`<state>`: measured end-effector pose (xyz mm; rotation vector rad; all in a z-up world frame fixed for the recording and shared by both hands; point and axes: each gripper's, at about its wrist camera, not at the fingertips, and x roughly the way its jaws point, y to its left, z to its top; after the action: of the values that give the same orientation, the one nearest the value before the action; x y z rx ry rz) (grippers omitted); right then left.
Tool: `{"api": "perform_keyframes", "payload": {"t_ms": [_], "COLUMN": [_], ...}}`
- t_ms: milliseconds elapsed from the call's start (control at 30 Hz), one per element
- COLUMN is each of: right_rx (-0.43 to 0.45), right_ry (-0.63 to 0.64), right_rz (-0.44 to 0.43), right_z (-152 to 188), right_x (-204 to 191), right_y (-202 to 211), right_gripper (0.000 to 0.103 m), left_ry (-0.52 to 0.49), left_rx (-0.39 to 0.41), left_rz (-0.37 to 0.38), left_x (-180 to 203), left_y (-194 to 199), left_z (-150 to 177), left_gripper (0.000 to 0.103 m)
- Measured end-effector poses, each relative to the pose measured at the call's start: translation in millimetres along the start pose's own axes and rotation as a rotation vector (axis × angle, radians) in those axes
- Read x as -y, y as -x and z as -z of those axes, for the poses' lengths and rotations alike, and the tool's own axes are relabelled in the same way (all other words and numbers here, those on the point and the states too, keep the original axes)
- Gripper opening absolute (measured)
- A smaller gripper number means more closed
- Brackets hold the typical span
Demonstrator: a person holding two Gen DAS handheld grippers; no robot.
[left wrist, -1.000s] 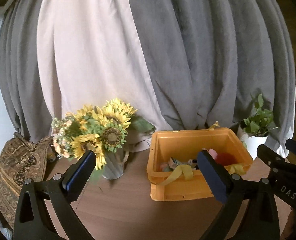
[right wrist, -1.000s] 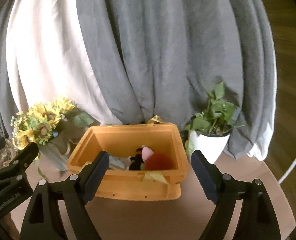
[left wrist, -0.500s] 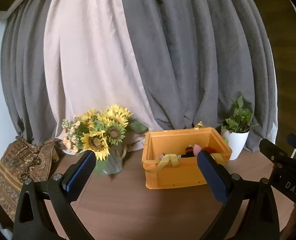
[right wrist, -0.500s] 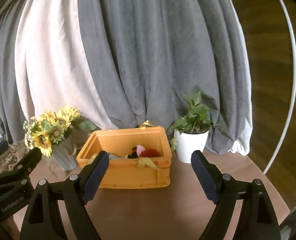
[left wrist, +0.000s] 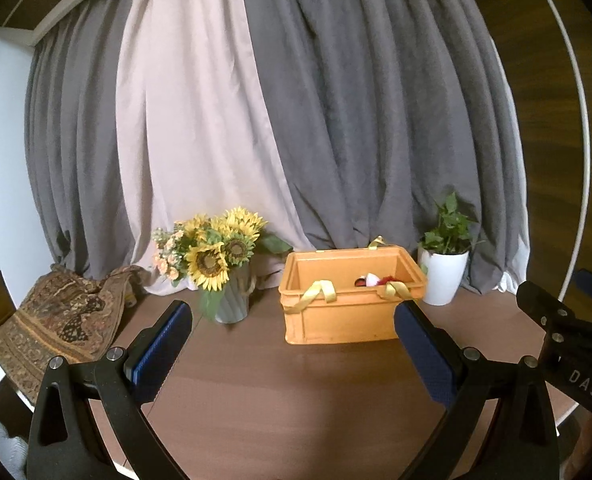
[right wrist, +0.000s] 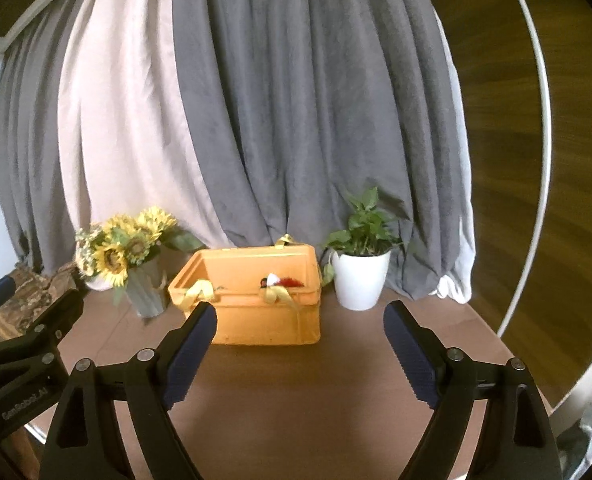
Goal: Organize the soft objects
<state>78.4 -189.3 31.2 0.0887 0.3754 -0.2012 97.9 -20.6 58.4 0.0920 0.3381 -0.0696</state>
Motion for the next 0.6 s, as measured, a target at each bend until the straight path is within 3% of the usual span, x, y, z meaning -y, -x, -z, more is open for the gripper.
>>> {"api": "perform_keyframes", "payload": {"t_ms": [267, 600], "right_rx": [0.011, 0.03], "right_ry": [-0.005, -0.005], "right_rz": [-0.016, -0.028], "right_z": [19.0, 30.3], "right_x": [13.5, 22.6], "right_y": [52.9, 94.7], "right_gripper": [0.088, 0.088], "left_ry": [0.005, 0.025], "left_rx": [0.013, 0.021], "left_rz": [-0.006, 0.005], "left_x": [2.6, 2.6], "left_y": [57.0, 95.0], "left_z": [16.6, 30.0], "left_gripper": [0.103, 0.103]}}
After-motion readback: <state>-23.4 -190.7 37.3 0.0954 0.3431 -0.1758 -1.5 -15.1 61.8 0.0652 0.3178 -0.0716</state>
